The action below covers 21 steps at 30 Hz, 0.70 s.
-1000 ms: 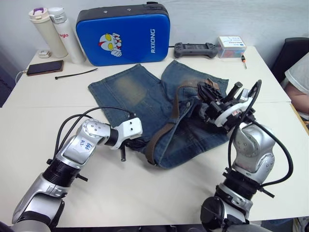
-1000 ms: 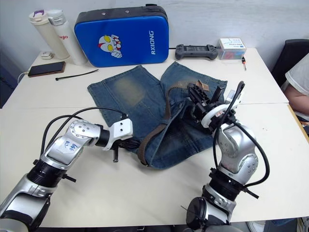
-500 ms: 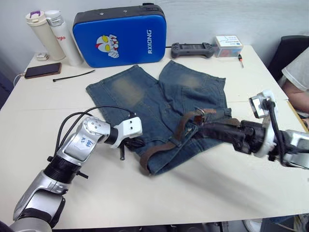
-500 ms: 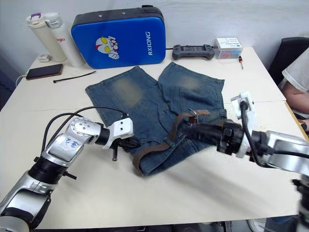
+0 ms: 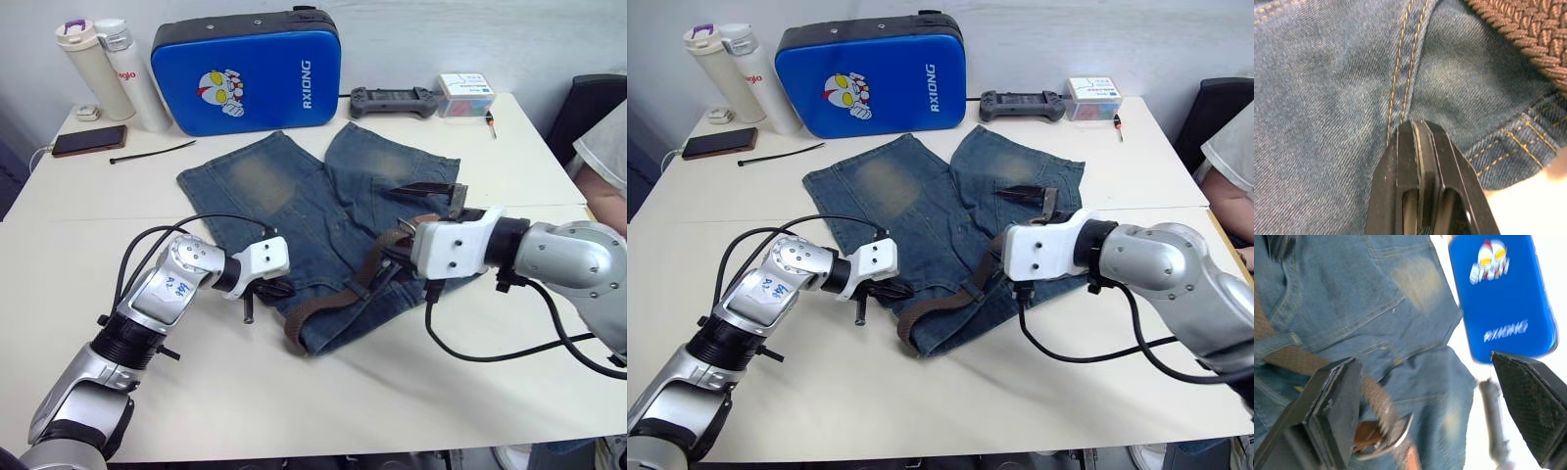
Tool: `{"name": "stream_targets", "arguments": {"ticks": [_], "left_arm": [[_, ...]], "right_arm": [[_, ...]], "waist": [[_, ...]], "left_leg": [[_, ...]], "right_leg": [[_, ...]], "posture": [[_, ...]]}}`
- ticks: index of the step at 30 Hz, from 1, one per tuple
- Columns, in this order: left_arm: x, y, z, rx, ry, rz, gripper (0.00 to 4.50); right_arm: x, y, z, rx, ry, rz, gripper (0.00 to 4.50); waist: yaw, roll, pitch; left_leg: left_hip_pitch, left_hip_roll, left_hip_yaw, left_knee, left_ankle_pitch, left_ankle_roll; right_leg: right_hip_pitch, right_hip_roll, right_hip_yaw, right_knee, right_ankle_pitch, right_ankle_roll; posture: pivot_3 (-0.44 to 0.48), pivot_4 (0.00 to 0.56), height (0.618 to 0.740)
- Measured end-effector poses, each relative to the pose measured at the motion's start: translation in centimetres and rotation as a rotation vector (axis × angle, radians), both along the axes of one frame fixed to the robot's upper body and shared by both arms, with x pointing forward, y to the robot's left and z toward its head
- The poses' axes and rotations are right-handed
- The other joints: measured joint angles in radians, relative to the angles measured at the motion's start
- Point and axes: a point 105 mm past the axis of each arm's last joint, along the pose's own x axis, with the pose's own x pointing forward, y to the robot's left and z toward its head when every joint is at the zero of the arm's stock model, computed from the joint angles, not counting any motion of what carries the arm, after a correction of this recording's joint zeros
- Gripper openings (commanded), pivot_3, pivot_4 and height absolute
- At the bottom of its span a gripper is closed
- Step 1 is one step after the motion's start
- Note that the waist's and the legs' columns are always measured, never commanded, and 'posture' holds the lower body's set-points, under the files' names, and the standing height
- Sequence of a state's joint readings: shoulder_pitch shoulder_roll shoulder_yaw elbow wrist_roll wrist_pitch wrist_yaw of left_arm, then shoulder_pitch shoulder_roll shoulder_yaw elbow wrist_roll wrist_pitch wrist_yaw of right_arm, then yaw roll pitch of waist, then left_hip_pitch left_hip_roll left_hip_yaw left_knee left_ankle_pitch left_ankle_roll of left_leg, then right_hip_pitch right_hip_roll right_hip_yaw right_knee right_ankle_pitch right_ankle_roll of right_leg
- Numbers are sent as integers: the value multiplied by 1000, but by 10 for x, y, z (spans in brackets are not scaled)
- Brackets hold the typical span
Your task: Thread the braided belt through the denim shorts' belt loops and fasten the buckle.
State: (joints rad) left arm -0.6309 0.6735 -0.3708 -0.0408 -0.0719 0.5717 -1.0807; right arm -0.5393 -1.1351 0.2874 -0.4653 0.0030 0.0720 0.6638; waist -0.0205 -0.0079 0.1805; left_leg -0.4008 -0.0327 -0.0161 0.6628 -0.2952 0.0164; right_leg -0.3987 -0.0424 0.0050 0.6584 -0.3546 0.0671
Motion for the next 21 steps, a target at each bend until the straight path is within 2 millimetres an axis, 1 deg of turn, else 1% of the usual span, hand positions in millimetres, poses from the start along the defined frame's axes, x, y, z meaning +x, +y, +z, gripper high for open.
{"name": "stream_targets", "arguments": {"ticks": [2, 6, 11, 17, 21], "left_arm": [[0, 0, 0, 1, 2, 2, 0], [0, 0, 0, 2, 1, 5, 0], [0, 1, 0, 1, 0, 9, 0], [-1, 0, 0, 1, -2, 13, 0], [-1, 0, 0, 2, -1, 18, 0]], "right_arm": [[4, 1, -6, -50, -43, 23, 4453], [5, 2, -14, -138, -93, 68, 4453], [6, -1, -21, -181, -92, 96, 4453], [6, -3, -23, -216, -122, 112, 4453], [5, -6, -32, -236, -101, 118, 4453]], "waist": [[2, 0, 0], [5, 0, 0], [7, 0, 0], [9, 0, 0], [14, 0, 0]], "left_leg": [[0, 0, 0, 0, 0, 0], [0, 0, 0, 0, 0, 0], [0, 0, 0, 0, 0, 0], [0, 0, 0, 1, 0, 0], [0, 0, 0, 2, 0, 0]], "right_leg": [[0, 0, 0, 1, 0, 0], [0, 0, 0, 1, 0, 0], [0, 0, 0, 2, 0, 0], [0, 0, 0, 4, 0, 0], [0, 0, 0, 4, 0, 0]], "posture": [[0, 150, 740], [0, 150, 740], [0, 150, 740], [0, 150, 740], [0, 150, 740]]}}
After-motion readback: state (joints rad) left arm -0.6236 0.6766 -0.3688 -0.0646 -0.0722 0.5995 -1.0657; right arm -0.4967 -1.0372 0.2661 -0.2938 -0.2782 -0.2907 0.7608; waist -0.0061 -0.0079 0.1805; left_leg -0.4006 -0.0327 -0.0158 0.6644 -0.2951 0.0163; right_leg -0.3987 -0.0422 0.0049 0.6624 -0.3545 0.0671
